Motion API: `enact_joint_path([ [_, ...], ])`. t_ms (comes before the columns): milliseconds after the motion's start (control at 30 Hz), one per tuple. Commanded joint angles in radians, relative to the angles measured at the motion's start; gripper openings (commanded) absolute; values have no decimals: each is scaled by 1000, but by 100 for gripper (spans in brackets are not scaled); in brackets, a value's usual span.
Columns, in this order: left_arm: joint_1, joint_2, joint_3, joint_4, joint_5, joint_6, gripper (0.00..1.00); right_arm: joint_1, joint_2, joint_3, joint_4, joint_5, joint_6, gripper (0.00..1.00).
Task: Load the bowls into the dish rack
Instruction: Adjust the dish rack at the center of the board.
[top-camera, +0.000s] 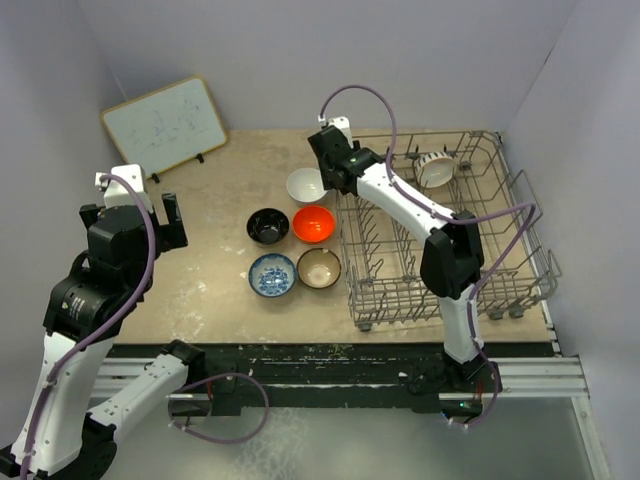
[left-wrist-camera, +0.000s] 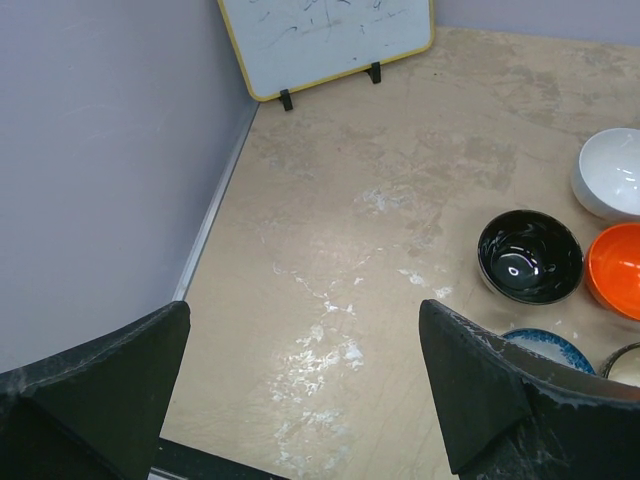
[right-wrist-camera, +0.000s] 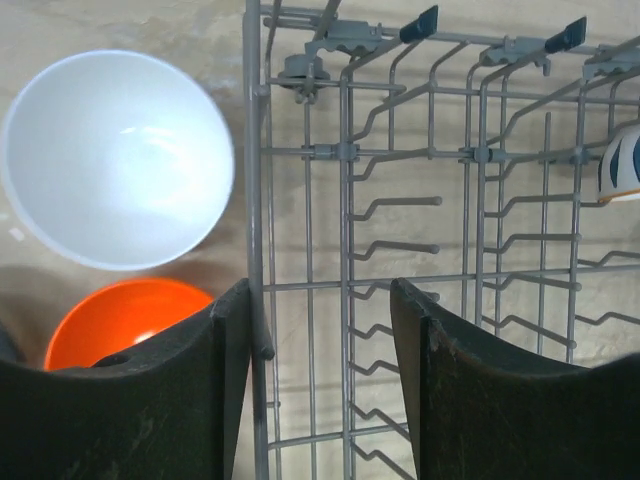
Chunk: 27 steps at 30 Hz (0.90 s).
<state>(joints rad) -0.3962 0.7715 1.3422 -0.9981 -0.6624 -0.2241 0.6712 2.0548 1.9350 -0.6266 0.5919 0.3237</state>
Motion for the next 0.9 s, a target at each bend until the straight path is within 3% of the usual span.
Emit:
enact_joint_path([
  [0,-5,-3,-3,28,-12,16,99,-16,-7,-2,-4,34,-31,58],
  [133,-5,-1,-9,33,-4,16,99,-16,9,-1,-19,-23,-28,57],
  [233,-5,-4,-9,33,-4,16,99,-17,24,2,-8,-49,-30,51],
  [367,-5,-6,-11,32,-10,17,99,-30,43,29,45,-38,-70,15],
  [433,-5,-5,-14,32,-10,17,99,-39,72,80,57,-52,-95,8],
  [633,-5,-2,-20,36,-13,20,99,-65,160,217,131,-62,-187,4],
  [867,-5,1,-21,42,-17,23,99,-110,186,260,304,-58,-298,2],
])
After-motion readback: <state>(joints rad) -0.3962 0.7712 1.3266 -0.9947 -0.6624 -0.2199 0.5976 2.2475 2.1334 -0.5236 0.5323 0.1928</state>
